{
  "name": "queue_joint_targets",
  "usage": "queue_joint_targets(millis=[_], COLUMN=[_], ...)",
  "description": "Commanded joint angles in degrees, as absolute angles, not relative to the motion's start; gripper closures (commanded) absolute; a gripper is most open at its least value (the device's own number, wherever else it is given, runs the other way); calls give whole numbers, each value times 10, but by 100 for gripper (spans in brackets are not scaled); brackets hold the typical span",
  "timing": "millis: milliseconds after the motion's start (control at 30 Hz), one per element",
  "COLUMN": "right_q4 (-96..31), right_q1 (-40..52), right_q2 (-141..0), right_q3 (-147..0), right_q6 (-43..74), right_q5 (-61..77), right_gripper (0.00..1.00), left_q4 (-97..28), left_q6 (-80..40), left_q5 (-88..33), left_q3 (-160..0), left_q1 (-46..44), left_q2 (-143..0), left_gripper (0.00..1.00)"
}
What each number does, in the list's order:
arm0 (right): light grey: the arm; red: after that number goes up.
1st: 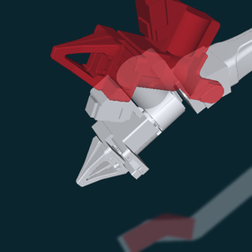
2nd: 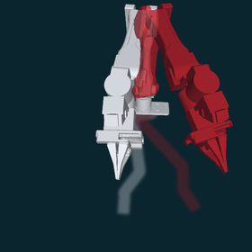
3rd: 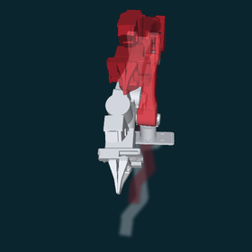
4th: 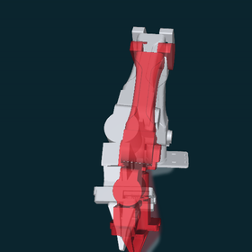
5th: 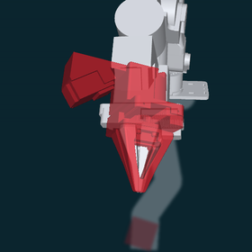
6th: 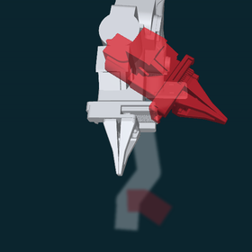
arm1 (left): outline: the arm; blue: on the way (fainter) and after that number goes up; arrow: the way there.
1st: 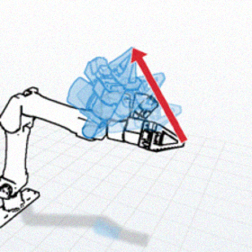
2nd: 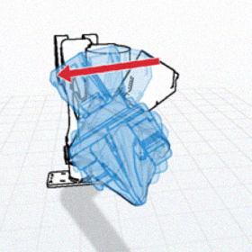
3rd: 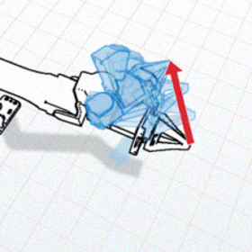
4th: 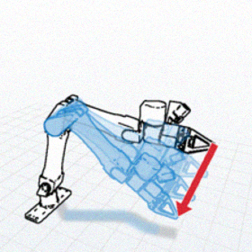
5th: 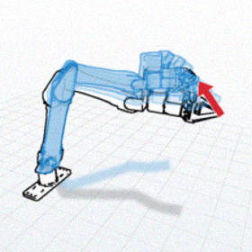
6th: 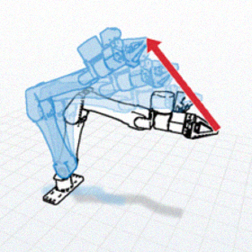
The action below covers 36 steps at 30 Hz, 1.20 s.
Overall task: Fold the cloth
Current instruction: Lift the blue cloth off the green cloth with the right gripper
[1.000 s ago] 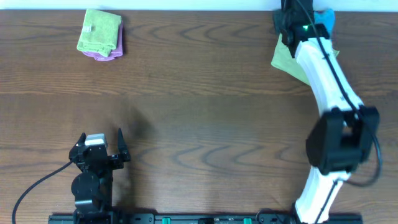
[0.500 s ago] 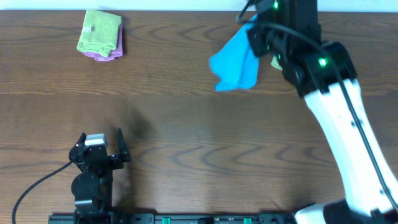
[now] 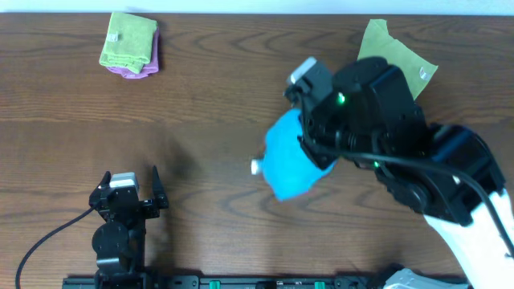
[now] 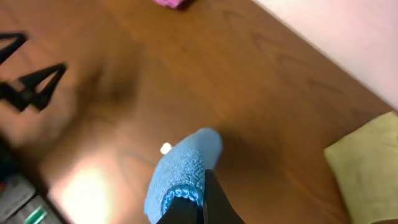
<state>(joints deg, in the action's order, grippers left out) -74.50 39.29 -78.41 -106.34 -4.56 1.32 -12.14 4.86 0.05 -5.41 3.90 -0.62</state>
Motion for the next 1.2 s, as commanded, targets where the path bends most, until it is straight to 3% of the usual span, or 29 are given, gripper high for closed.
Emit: queue_joint_targets(millis=[0, 133, 367, 867, 1167], right_q4=[-767, -809, -881, -873, -907], right_q1=[406, 406, 404, 399, 312], right_q2=[-764, -739, -725, -738, -752], right_q3=[-1072, -1072, -1072, -1095, -1154], right_q6=[-28, -26, 13, 36, 36], right_q5=[29, 12, -157, -105, -100], right_gripper=[99, 99, 99, 99, 99], left_q4=[-129, -129, -129, -129, -129], left_q6=[47, 47, 47, 47, 47], left_q5=[6, 6, 6, 6, 6], left_q3=[-38, -38, -38, -38, -38], left_q1=[36, 36, 36, 36, 36], left_q2=[-4, -4, -4, -4, -4], left_gripper=[4, 5, 5, 5, 5])
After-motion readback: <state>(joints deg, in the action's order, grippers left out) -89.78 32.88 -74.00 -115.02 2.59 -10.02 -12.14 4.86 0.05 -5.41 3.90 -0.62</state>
